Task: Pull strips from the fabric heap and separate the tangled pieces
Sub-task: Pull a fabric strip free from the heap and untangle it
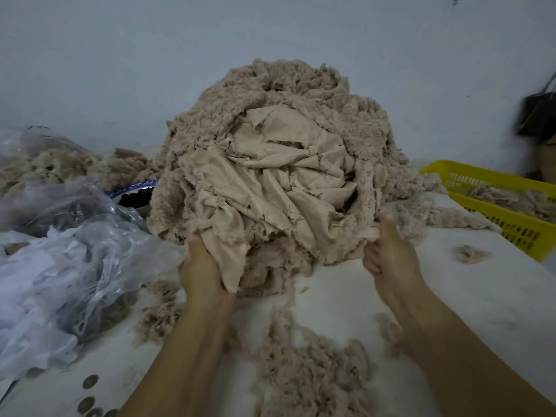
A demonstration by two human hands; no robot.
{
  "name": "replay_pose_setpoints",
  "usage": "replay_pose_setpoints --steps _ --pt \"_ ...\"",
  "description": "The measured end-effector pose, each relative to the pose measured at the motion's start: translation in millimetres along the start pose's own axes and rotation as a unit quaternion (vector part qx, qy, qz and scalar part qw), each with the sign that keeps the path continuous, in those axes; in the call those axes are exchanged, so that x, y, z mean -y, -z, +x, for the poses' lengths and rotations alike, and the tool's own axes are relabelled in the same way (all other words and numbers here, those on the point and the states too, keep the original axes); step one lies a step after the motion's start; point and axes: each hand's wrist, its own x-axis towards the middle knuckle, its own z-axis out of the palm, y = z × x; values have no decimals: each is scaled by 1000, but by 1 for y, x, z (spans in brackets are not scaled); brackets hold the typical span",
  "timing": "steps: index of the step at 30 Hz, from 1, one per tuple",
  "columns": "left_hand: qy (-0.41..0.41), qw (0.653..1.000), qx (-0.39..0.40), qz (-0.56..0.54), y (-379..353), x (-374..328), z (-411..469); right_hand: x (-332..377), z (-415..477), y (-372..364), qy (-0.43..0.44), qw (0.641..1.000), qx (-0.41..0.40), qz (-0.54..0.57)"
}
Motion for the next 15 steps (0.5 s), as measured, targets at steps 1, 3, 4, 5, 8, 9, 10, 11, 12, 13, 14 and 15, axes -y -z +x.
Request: replay_pose_setpoints --steps 1,3,4,5,8,9,10,11,12,13,14,15 --pt "9 1000 20 11 -1 1 -1 1 1 1 1 1000 7 -18" --pt "7 996 73 59 -9 11 -12 -9 -7 -9 2 988 78 -130" --pt "-7 991 105 88 -13 17 -19 -15 -13 -15 14 970 126 -206" --pt "-20 983 139 114 -15 22 -26 -20 -19 -21 35 948 165 -269" --pt "-48 960 215 171 -12 25 -35 -20 -27 -23 95 935 201 -275" --pt "-60 949 236 202 -9 24 -34 -16 -29 -22 95 933 227 -261" --pt "-68 934 263 232 -9 24 -36 -14 -30 -22 80 928 268 -247" --pt "-67 919 295 253 -9 24 -37 -14 -31 -23 55 919 317 -230" --pt "-53 907 321 267 -9 23 -40 -15 -34 -25 38 907 361 -214" --pt "-34 898 332 285 -9 23 -40 -19 -36 -25 33 900 382 -207" --pt "-14 894 334 299 -8 24 -39 -23 -37 -24 40 900 376 -216" --pt "9 891 334 307 -7 24 -38 -24 -35 -23 52 909 347 -225"
